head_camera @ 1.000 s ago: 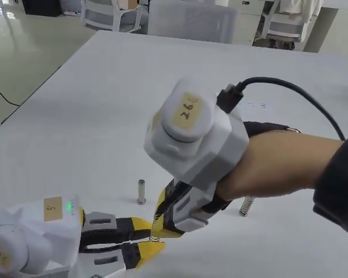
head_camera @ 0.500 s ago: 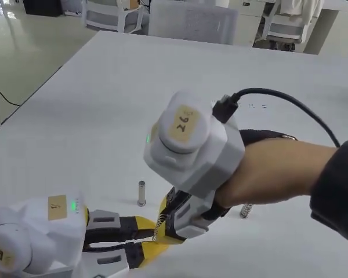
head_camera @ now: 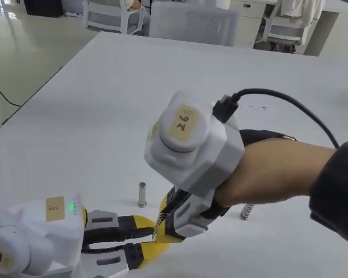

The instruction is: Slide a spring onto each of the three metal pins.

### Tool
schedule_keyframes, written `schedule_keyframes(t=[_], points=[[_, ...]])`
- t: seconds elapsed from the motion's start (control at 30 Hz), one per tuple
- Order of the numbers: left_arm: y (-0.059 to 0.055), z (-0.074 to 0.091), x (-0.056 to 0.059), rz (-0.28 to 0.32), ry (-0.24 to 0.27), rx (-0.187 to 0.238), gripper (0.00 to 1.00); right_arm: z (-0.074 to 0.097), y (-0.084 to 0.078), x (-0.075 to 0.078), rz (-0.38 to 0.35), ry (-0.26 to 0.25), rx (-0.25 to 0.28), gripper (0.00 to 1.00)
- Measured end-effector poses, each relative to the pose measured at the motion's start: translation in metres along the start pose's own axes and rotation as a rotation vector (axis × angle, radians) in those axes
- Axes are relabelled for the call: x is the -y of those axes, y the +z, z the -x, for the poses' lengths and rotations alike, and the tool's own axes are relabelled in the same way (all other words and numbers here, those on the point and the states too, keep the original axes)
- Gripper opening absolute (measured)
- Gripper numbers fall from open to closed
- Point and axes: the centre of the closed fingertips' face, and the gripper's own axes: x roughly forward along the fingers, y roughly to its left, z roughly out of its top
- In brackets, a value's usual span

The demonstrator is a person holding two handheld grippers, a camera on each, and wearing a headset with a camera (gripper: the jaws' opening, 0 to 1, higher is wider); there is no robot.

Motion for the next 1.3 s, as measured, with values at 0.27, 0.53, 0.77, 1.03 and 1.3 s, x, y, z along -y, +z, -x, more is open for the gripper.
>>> schedule_keyframes(t=[0.27, 0.53, 0.77, 1.03, 1.3], points=[[-0.005, 0.006, -0.006, 0.029, 0.031, -0.002, 0.18, 0.007, 0.001, 0.009, -0.012, -0.026, 0.015, 0.09], [-0.01, 0.016, -0.015, 0.063, 0.075, -0.001, 0.28, 0.013, 0.003, 0.019, -0.019, -0.051, 0.027, 0.09], [-0.016, 0.026, -0.022, 0.086, 0.113, -0.006, 0.36, 0.018, 0.005, 0.028, -0.021, -0.07, 0.035, 0.09], [-0.018, 0.031, -0.027, 0.101, 0.146, -0.006, 0.44, 0.022, 0.008, 0.04, -0.009, -0.101, 0.032, 0.09], [-0.02, 0.034, -0.029, 0.109, 0.167, -0.006, 0.52, 0.024, 0.016, 0.05, 0.004, -0.12, 0.038, 0.09]])
